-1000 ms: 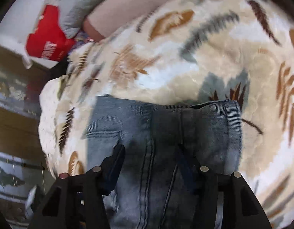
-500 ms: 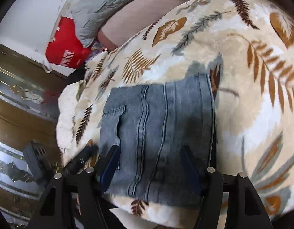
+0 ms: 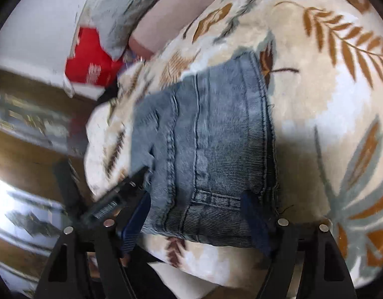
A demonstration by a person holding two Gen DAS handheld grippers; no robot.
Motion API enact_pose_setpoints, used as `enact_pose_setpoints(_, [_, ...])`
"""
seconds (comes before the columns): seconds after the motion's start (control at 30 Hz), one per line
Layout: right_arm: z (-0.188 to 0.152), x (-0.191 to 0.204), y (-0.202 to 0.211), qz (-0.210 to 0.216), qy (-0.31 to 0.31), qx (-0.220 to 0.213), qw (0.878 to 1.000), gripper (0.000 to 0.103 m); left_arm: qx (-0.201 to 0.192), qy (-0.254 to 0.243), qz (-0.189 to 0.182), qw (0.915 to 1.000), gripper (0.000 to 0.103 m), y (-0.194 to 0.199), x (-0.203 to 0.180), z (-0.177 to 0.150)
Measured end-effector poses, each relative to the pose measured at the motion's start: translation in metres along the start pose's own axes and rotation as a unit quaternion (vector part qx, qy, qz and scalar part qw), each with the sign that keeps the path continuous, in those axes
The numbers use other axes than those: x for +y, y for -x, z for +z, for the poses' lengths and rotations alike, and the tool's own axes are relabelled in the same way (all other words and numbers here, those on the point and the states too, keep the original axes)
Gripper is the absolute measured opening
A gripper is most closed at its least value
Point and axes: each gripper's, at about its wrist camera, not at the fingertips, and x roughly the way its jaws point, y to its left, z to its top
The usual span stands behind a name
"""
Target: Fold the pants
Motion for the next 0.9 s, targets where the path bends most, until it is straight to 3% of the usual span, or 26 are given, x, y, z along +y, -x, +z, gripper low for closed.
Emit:
enact_pose_setpoints(0.1, [0.001, 0.016, 0.020, -0.010, 0.018, -0.028, 0.999, 0.078, -0.035, 0.003, -0.020, 0.9992, 0.095, 0.030, -0.002, 0.002])
enact_pose_setpoints(0.17, [-0.002, 0.022, 0.019, 0.000, 0.026, -0.019, 0.999, 0.078, -0.043, -0.009, -0.024, 0.9987, 0.095, 0.038, -0.006, -0.006])
enact_pose_setpoints(0.27, [-0.011, 0.001, -0.006, -0.008, 0.005, 0.017, 1.000, 0.079, 0.010, -0.051, -0.003, 0.9986, 0.095, 0.007, -0.018, -0.026])
enact_pose_setpoints(0.33, [-0.011, -0.006, -0.001, 0.007, -0.015, 0.000, 1.000, 0.079, -0.010, -0.030, -0.010, 0.9994, 0.096, 0.011, -0.011, -0.030])
enact_pose_setpoints(0.4, [-0.009, 0.002, 0.010, -0.004, -0.008, -0.003, 1.000, 0.079, -0.012, -0.011, -0.026, 0.9995, 0.096, 0.023, -0.008, -0.026])
enact_pose_setpoints(0.5, [-0.009, 0.013, 0.020, 0.000, 0.014, -0.014, 1.000, 0.078, -0.043, -0.029, -0.022, 0.9984, 0.096, 0.037, -0.013, -0.028])
enact_pose_setpoints(0.6, [-0.011, 0.004, 0.000, -0.015, 0.009, 0.010, 1.000, 0.079, 0.002, -0.055, -0.003, 0.9985, 0.097, 0.011, -0.020, -0.044])
enact_pose_setpoints(0.7, [-0.010, 0.002, 0.005, 0.005, -0.011, 0.003, 1.000, 0.079, -0.011, -0.025, -0.025, 0.9993, 0.096, 0.028, -0.013, -0.034])
enact_pose_setpoints(0.8, [0.002, 0.013, 0.023, 0.000, 0.014, -0.011, 1.000, 0.079, -0.060, -0.016, -0.053, 0.9966, 0.096, 0.053, -0.006, -0.015])
enact_pose_setpoints(0.9, [0.021, 0.000, 0.036, -0.010, -0.001, -0.015, 1.000, 0.079, -0.032, 0.032, -0.114, 0.9924, 0.096, 0.039, 0.015, 0.017])
